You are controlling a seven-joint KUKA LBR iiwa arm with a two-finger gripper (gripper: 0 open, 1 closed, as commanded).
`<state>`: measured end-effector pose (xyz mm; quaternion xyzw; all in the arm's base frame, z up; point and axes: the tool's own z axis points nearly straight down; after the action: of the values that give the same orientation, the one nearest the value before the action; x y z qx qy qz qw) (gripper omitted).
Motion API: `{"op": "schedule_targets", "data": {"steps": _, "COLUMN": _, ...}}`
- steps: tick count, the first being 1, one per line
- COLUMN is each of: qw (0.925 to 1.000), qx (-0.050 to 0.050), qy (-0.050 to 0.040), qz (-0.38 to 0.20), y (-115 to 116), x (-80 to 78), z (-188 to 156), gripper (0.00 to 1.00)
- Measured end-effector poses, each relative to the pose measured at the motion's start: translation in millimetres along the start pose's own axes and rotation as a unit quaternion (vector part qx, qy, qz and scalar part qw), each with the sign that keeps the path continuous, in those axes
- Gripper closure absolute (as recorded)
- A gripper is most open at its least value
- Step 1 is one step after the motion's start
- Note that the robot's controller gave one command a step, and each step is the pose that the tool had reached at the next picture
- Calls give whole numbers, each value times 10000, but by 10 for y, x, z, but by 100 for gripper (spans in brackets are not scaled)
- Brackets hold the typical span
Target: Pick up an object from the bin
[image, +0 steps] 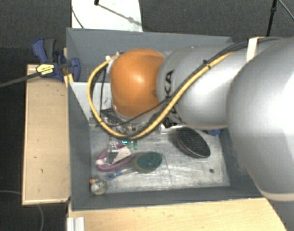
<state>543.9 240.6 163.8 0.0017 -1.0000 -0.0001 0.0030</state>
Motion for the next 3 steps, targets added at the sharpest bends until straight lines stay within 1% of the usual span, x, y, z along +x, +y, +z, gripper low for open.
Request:
{"op": "schedule_targets", "data": {"steps": 1, "qw": 9933, "qx": -6, "qy": -48, "qz": -1156, "y": -666, "x": 72, "z": 938, "gripper": 0}}
{"op": "schedule_targets", "data": {"steps": 2, "qw": 9517, "qx": -6, "qy": -63, "qz": -3069, "y": -191, "x": 160, "z": 622, "gripper": 0}}
{"op": "schedule_targets", "data": {"steps": 3, "qw": 9540, "qx": 7, "qy": -51, "qz": -2997, "y": -474, "x": -64, "z": 627, "gripper": 0}}
